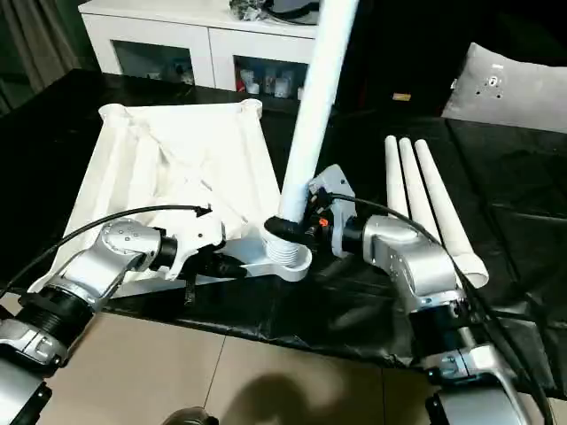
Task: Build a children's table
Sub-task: Insert table leg to table base
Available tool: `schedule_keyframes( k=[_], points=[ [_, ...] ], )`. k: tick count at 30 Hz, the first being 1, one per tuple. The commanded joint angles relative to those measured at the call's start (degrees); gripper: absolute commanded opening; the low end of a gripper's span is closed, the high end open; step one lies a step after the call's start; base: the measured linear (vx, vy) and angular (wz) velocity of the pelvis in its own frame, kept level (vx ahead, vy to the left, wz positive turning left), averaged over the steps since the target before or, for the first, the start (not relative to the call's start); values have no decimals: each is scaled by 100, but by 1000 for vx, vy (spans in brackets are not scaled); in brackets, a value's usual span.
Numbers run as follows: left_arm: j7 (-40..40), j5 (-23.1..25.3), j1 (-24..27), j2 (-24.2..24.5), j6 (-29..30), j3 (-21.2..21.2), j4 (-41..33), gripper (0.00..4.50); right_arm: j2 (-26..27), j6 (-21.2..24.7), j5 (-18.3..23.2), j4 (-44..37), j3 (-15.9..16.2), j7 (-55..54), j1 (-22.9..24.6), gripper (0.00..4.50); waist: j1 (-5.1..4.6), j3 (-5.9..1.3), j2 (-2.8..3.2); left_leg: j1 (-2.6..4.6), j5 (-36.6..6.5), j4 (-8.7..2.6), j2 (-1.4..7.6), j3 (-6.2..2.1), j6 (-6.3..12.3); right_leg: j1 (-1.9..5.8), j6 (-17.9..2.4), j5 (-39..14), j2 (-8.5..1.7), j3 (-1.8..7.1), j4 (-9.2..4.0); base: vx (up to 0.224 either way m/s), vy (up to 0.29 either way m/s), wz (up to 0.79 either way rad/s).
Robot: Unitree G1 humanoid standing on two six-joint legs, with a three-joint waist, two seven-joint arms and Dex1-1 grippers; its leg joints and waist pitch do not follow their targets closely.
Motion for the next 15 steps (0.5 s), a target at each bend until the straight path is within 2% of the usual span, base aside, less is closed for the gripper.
schedule_keyframes(
  k=[1,5,6,15],
  points=[
    [-236,138,7,12,-69,-134,59,0,-109,216,-91,141,139,46,112,186,0,-409,11,97,-1126,-478,321,-71,-109,294,-1072,-1116,-569,312,-425,0,0,0],
    [-249,132,23,-1,-41,-117,31,0,-174,219,-83,201,80,105,60,186,-4,-408,17,108,-1261,-485,329,-80,-141,283,-1060,-1322,-571,308,-442,0,0,0],
    [-252,123,36,-14,-23,-116,4,0,-195,239,-75,208,63,129,42,186,1,-411,31,111,-1244,-483,333,-81,-138,277,-1074,-1277,-569,310,-437,0,0,0],
    [-311,109,80,-79,18,-110,-149,0,5,173,33,554,-84,135,-12,186,8,-413,19,106,-1232,-482,333,-78,-125,281,-1159,-1156,-568,306,-424,0,0,0]
  ],
)
